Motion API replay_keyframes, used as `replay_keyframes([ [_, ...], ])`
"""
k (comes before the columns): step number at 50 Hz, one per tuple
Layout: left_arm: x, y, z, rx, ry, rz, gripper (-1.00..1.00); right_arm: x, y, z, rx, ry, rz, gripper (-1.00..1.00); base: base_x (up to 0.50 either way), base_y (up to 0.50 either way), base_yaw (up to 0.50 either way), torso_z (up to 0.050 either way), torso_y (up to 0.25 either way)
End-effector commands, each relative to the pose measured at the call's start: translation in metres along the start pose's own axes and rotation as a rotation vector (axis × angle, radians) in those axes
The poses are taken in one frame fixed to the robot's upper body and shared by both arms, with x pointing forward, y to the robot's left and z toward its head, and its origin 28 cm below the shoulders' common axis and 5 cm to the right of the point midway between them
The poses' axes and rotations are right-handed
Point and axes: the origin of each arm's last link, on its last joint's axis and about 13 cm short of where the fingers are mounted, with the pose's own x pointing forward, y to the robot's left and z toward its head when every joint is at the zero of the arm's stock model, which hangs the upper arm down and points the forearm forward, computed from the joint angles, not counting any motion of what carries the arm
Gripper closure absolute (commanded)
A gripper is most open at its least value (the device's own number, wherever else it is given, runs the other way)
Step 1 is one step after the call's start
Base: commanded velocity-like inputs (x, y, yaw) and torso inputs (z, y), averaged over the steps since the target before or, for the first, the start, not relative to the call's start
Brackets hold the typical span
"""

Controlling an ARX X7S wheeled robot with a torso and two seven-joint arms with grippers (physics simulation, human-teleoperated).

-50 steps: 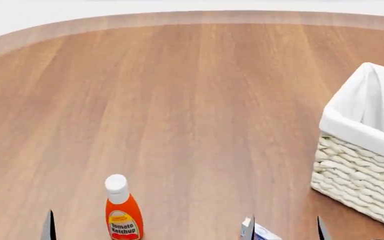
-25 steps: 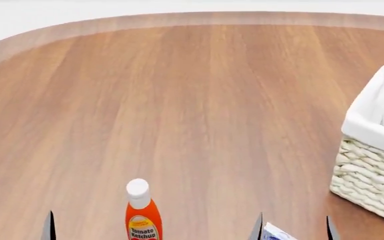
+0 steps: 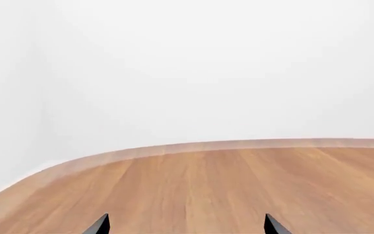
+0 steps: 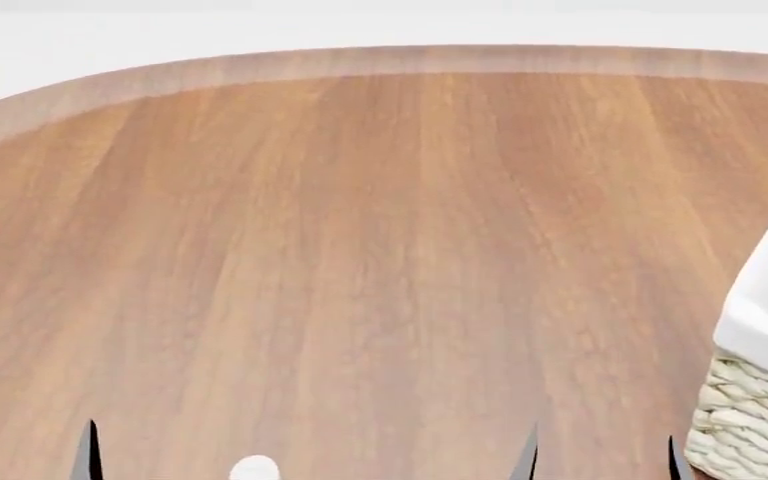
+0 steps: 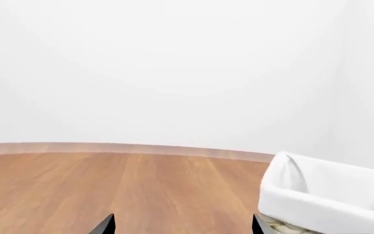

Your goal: Pick up the ketchup, and put it in the basket.

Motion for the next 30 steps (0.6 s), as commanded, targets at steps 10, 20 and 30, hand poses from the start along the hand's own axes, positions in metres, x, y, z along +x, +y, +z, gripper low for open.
replay_keyframes([
  [10,-0.0003,0.0002,0.0018,0.000,-0.006,-0.001,-1.00,0.0005,-0.0010,0.0012,0.008,0.005,-0.003,-1.00,0.38,0.00,0.00,0.000,0.000],
  [20,-0.0001,0.0004,0.0029,0.000,-0.009,-0.001,-1.00,0.0008,-0.0010,0.0019,0.017,0.013,0.003,-1.00,0.09,0.00,0.00,0.000,0.002],
  [30,0.0003,0.0006,0.0031,0.000,-0.009,-0.001,-1.00,0.0007,-0.0016,0.0025,0.034,0.005,-0.004,-1.00,-0.06,-0.27,0.00,0.000,0.000],
])
